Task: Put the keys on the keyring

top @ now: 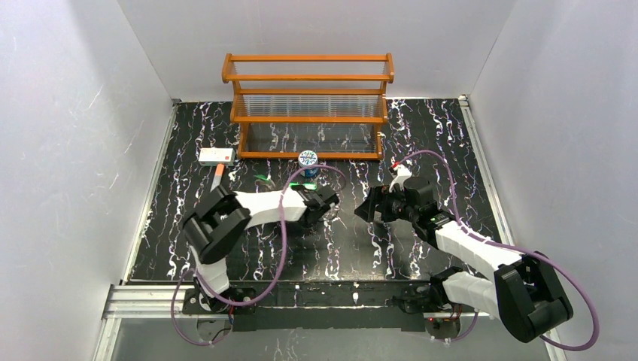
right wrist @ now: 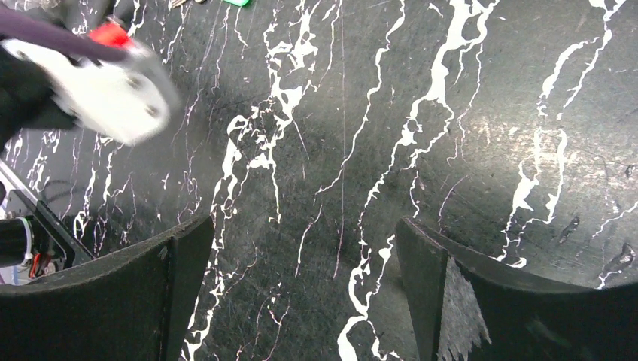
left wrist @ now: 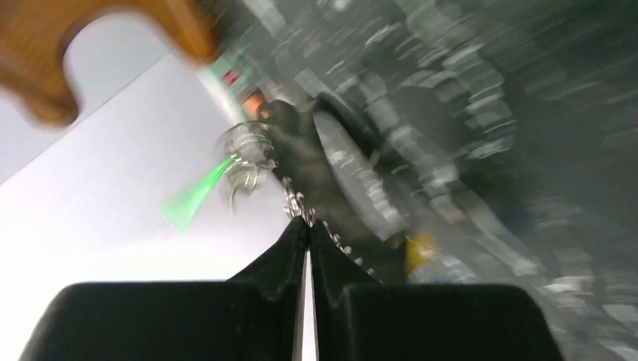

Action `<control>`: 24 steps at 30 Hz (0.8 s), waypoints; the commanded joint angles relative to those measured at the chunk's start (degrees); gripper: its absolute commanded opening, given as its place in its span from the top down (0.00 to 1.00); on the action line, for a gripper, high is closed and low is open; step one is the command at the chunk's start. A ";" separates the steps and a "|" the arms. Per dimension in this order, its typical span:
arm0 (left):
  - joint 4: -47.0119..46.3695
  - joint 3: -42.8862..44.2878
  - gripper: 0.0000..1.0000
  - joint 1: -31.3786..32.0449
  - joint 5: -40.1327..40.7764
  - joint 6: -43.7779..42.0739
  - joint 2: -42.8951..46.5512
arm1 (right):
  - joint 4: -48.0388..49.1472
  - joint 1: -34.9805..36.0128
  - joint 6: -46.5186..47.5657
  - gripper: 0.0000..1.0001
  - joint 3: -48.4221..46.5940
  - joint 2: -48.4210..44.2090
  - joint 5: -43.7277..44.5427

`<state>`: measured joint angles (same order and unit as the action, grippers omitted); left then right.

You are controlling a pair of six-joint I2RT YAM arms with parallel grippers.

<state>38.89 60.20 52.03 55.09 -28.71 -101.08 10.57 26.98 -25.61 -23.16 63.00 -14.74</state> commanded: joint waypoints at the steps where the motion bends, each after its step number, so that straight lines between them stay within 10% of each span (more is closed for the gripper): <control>1: -3.17 2.95 1.00 4.60 -9.23 6.80 -5.71 | 0.01 -0.71 -0.05 0.01 -0.58 -1.75 0.05; 11: -10.36 1.78 1.00 10.88 -29.66 10.96 -2.96 | -1.98 -1.54 1.40 0.02 -2.07 -2.57 -0.01; 15: -16.95 -2.48 0.67 11.25 -35.76 13.91 7.04 | -1.85 -1.58 1.95 0.01 -2.74 -2.52 -0.24; 17: -21.56 -4.75 0.07 11.25 -37.72 16.28 12.37 | -1.19 -1.58 2.04 0.01 -2.92 -1.62 -1.42; 24: -31.47 -8.76 0.02 6.40 -45.60 29.87 22.92 | -0.27 -1.58 4.06 0.01 -6.60 7.34 -10.42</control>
<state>13.93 52.95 62.04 16.86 -9.19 -81.49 8.86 25.56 -23.68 -25.21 65.60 -18.44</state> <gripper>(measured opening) 0.982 0.985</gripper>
